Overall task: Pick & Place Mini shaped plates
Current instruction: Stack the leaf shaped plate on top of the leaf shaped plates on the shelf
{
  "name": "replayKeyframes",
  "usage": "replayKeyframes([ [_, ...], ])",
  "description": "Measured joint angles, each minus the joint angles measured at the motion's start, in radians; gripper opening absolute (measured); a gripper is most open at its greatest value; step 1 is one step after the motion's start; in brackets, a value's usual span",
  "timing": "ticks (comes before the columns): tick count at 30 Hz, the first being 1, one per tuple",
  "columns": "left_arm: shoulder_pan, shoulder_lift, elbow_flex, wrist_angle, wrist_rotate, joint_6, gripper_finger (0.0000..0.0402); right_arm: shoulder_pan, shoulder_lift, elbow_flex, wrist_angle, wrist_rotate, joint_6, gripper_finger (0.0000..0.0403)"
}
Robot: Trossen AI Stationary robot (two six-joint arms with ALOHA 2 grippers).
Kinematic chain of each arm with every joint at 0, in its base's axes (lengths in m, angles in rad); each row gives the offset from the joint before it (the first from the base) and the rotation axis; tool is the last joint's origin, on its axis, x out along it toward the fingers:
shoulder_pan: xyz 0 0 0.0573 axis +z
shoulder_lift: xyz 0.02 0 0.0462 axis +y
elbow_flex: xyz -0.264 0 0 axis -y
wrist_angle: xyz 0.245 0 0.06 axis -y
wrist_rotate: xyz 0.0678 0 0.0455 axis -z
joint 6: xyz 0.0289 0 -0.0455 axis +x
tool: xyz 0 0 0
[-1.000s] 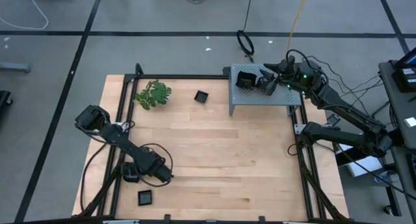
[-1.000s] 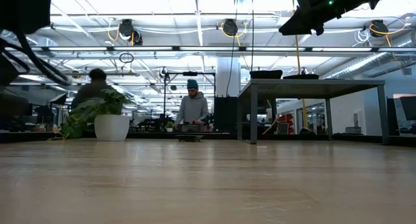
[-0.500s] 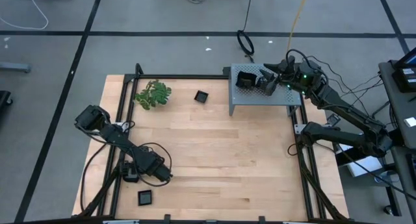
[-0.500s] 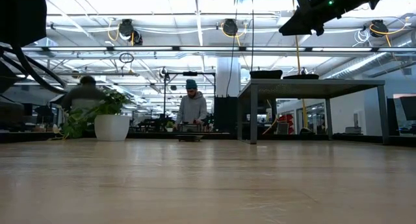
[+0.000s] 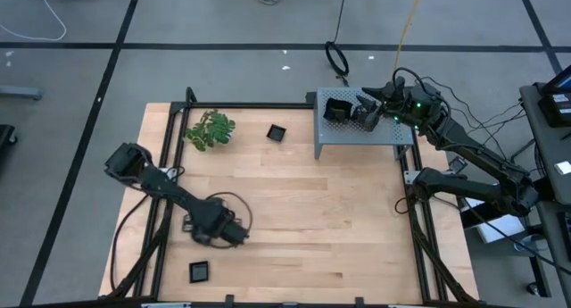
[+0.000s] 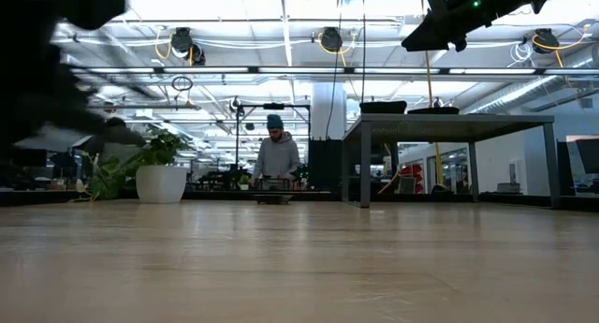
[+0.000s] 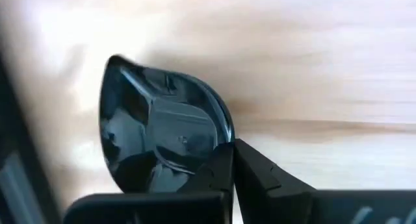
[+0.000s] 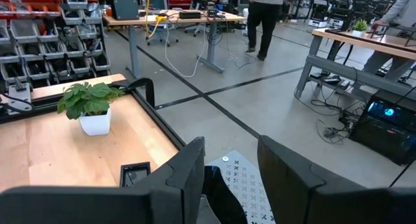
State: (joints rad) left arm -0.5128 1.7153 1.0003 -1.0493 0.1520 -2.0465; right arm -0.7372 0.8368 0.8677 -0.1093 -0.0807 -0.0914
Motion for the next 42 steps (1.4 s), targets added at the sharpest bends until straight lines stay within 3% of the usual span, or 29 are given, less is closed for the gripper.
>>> replayKeyframes([
  [5,0.066,0.0,0.147,0.002,-0.255,0.256,0.0014,0.0,0.0,0.0,0.0,0.0,0.0,0.013],
  [11,0.145,0.0,0.29,0.011,-0.546,0.753,0.0005,0.0,0.0,0.0,0.0,0.0,-0.001,0.013],
  [16,0.228,-0.001,0.312,0.073,-0.676,1.189,0.0018,0.0,0.0,0.0,0.0,0.0,-0.003,0.013],
  [22,0.337,0.0,0.292,0.335,-0.618,1.744,0.0005,0.0,0.0,0.0,0.0,-0.002,-0.003,0.013],
  [26,0.393,0.0,0.284,0.487,-0.532,1.951,0.0019,0.0,0.0,0.0,0.0,-0.002,-0.003,0.013],
  [34,0.45,0.0,0.284,0.7,-0.457,2.068,0.0006,0.0,0.0,0.0,0.0,-0.004,0.0,0.013],
  [42,0.447,0.141,0.283,0.95,-0.43,2.093,0.0018,0.001,0.0,0.0,-0.002,-0.086,-0.003,0.013],
])
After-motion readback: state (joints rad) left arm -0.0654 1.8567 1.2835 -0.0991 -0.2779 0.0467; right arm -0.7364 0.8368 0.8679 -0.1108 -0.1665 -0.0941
